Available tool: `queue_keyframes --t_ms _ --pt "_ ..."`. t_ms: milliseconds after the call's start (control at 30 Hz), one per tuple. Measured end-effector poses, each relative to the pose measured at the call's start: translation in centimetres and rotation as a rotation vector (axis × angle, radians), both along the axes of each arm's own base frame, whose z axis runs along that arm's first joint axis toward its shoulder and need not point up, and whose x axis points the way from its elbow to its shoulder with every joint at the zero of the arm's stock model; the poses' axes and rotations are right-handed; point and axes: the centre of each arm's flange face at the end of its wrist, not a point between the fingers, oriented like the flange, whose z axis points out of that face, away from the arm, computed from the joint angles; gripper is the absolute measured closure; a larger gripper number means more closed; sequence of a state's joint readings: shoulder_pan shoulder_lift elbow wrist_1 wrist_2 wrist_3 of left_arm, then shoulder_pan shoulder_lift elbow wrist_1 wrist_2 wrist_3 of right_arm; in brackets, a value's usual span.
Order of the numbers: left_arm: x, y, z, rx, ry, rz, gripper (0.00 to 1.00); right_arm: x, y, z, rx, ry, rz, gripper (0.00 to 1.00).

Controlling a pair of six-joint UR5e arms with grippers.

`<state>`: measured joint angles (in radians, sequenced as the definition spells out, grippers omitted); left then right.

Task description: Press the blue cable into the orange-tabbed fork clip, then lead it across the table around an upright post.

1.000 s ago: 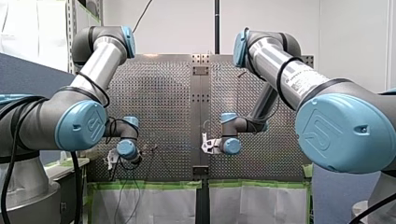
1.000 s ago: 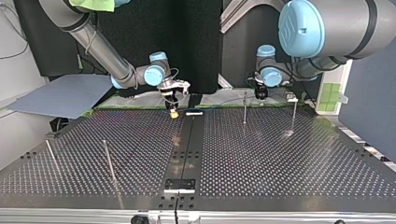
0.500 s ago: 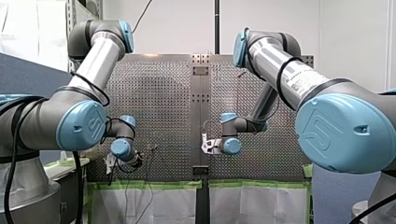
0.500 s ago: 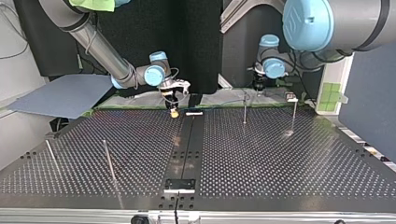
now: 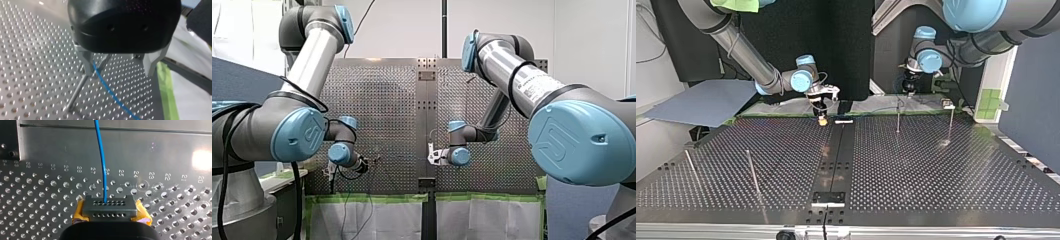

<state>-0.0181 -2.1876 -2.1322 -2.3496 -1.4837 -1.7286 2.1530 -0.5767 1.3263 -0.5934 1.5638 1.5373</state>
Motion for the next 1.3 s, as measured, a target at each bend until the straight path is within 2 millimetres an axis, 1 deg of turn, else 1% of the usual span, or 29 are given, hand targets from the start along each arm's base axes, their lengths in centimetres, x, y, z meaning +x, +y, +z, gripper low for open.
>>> queue_keyframes --t_ms 133,267,533,933,1300 --pt "-1.0 -0.4 0.1 0.009 0.009 -0.014 0.0 0.0 0.0 0.0 0.001 0.001 0.0 1.0" --pt "-1.9 -1.4 0.2 0.024 0.01 -0.05 0.0 0.0 0.0 0.0 0.002 0.001 -0.001 1.0" --pt "-2.1 -3.1 0.5 0.028 -0.034 -0.096 0.0 0.0 0.0 0.0 0.002 0.0 -0.001 1.0" --pt "-1.6 -2.9 0.7 0.041 -0.072 -0.044 0.0 0.0 0.0 0.0 0.003 -0.001 0.0 1.0" --pt "-1.5 -3.0 0.8 0.043 -0.087 -0.042 0.0 0.0 0.0 0.0 0.003 -0.004 -0.001 1.0"
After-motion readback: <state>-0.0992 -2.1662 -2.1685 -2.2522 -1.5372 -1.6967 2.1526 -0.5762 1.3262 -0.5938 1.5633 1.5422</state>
